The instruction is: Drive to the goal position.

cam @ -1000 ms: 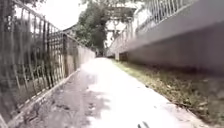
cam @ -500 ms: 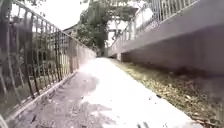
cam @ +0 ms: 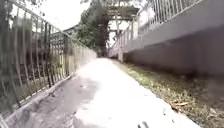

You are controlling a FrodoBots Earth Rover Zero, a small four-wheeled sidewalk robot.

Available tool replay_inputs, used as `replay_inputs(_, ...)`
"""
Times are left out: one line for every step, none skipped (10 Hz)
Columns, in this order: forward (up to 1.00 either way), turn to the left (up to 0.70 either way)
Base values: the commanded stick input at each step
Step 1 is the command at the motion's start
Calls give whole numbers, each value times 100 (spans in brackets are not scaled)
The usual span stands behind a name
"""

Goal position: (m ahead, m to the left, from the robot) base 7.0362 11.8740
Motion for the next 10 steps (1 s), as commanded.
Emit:
replay_inputs(85, 0)
replay_inputs(85, 0)
replay_inputs(85, 0)
replay_inputs(85, 0)
replay_inputs(85, 0)
replay_inputs(85, 0)
replay_inputs(85, 0)
replay_inputs(85, 2)
replay_inputs(85, 3)
replay_inputs(85, 3)
